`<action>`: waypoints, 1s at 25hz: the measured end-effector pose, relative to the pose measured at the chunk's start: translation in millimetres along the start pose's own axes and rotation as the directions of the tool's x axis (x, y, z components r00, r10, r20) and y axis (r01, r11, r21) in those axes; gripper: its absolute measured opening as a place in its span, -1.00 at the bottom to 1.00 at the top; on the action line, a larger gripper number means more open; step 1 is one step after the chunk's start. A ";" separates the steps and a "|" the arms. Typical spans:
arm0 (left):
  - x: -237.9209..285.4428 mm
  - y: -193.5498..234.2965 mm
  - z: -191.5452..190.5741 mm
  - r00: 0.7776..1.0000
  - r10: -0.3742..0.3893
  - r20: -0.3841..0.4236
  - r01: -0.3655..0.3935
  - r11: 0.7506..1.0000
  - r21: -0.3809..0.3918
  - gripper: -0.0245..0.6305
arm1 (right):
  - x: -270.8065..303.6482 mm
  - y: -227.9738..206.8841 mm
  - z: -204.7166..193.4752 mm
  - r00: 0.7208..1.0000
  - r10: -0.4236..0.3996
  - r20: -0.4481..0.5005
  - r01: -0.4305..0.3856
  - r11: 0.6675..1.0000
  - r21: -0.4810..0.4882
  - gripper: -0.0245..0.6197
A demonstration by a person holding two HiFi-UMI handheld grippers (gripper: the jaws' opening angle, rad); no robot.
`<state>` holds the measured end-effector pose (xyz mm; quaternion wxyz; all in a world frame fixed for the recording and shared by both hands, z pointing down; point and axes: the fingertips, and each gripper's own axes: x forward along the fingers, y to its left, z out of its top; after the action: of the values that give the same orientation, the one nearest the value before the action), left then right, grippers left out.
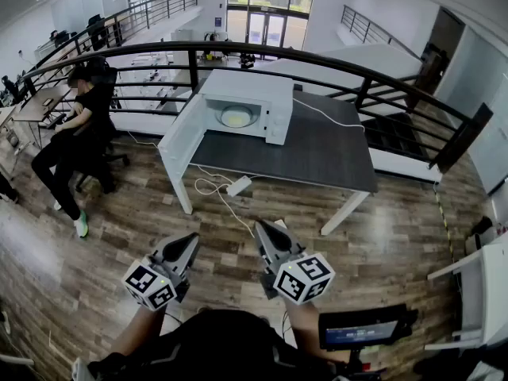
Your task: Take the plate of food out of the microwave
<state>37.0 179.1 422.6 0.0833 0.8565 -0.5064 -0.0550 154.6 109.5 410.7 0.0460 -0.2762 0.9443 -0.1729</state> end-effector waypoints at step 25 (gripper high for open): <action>-8.5 14.7 19.0 0.996 -0.087 0.014 0.086 0.995 0.040 -0.91 | 23.0 7.8 2.9 0.998 -0.028 0.052 0.026 0.999 0.039 -0.93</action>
<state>16.9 177.9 407.0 0.0598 0.8787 -0.4704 -0.0552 131.8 102.4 405.4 0.0738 -0.2927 0.9354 -0.1842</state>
